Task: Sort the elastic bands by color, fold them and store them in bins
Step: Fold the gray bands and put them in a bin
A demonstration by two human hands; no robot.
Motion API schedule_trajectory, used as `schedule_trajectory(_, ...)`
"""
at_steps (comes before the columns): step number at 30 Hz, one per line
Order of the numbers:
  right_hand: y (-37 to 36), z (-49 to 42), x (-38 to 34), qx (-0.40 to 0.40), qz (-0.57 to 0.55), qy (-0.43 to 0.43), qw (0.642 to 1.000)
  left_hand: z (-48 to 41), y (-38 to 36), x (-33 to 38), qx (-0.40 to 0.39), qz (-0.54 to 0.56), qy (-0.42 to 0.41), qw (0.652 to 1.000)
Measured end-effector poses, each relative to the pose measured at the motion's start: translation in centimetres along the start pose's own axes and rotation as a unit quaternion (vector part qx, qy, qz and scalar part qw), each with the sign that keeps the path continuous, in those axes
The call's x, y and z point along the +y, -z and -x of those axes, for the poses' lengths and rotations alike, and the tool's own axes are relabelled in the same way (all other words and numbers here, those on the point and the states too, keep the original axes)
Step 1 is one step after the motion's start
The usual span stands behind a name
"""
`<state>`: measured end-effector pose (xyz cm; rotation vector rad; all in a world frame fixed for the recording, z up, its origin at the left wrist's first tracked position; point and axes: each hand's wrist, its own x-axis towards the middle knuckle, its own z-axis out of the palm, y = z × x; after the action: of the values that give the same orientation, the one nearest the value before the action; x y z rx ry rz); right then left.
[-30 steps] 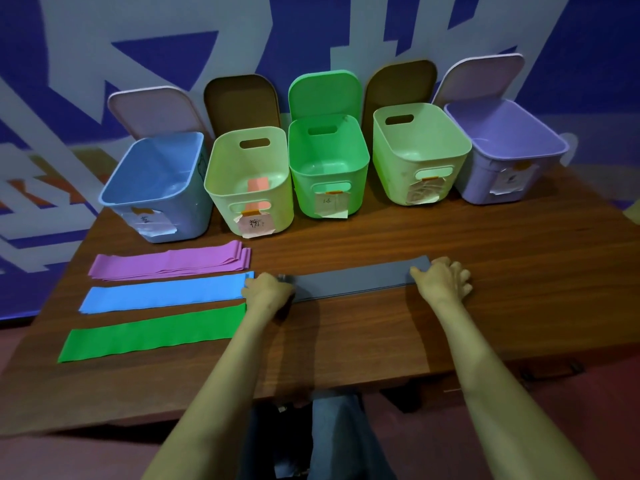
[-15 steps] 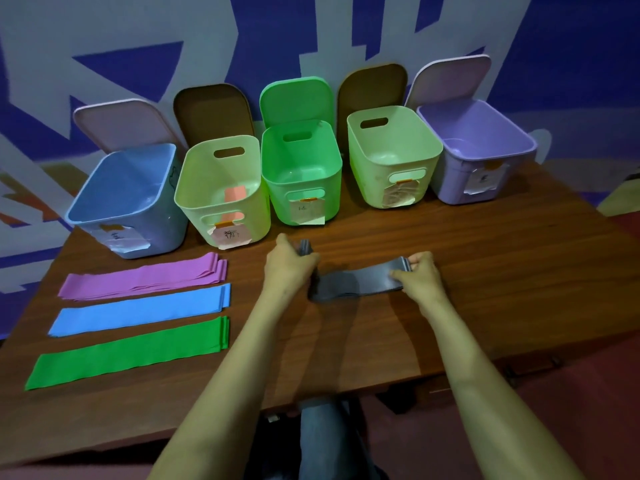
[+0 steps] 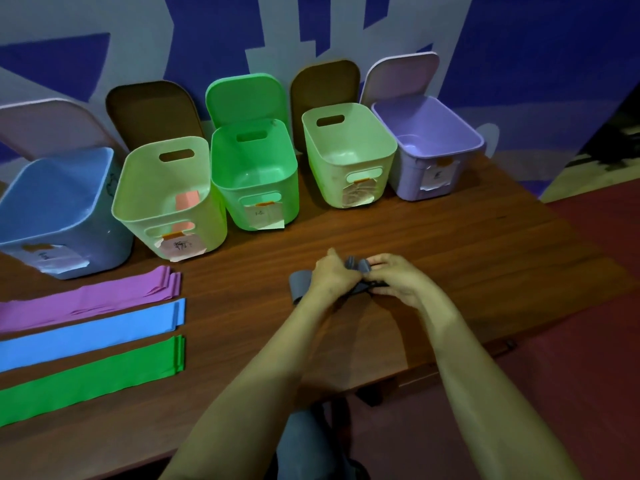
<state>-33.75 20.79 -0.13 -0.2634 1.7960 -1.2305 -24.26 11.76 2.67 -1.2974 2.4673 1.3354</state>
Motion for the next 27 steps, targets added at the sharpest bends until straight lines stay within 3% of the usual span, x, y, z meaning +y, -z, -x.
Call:
schedule_trajectory(4, 0.5, -0.1, -0.2, 0.018, 0.013, -0.008, 1.000, 0.9, 1.3, 0.6, -0.077, -0.020, -0.011, 0.997)
schedule_trajectory(7, -0.5, -0.7, -0.4, 0.086, 0.189, 0.043, 0.977, 1.1, 2.0, -0.1, -0.095, -0.061, -0.040, 0.993)
schedule_trajectory(8, -0.8, -0.8, -0.5, 0.102, 0.251, 0.063, 0.960, 1.1, 2.2, -0.7, -0.078, -0.085, -0.053, 0.992)
schedule_trajectory(10, -1.4, -0.8, -0.3, 0.118, 0.317, 0.079, 0.938, 1.1, 2.4, -2.6, 0.040, -0.135, -0.058, 0.988)
schedule_trajectory(12, -1.9, -0.6, 0.0, 0.130, 0.341, 0.089, 0.927, 1.3, 2.4, -5.0, 0.174, -0.147, -0.016, 0.974)
schedule_trajectory(13, -2.2, -0.5, 0.1, 0.142, 0.355, 0.096, 0.919, 1.5, 2.4, -6.0, 0.197, -0.145, 0.024, 0.969)
schedule_trajectory(16, -3.1, 0.1, 0.6, 0.180, 0.420, 0.107, 0.883, 1.5, 1.8, -7.7, 0.164, -0.110, 0.137, 0.971)
schedule_trajectory(20, -3.6, 1.0, 1.5, 0.215, 0.476, 0.130, 0.843, 0.9, 1.3, -8.0, 0.155, -0.020, 0.168, 0.973)
schedule_trajectory(23, -3.7, 1.8, 2.0, 0.233, 0.499, 0.169, 0.818, 1.1, 1.6, -7.5, 0.149, 0.048, 0.115, 0.981)
schedule_trajectory(25, -3.8, 2.5, 1.7, 0.236, 0.482, 0.220, 0.815, 2.1, 2.0, -6.6, 0.140, 0.118, 0.038, 0.982)
schedule_trajectory(27, -3.9, 3.8, 1.0, 0.232, 0.438, 0.299, 0.816, 3.8, 2.7, -5.5, 0.142, 0.117, -0.063, 0.981)
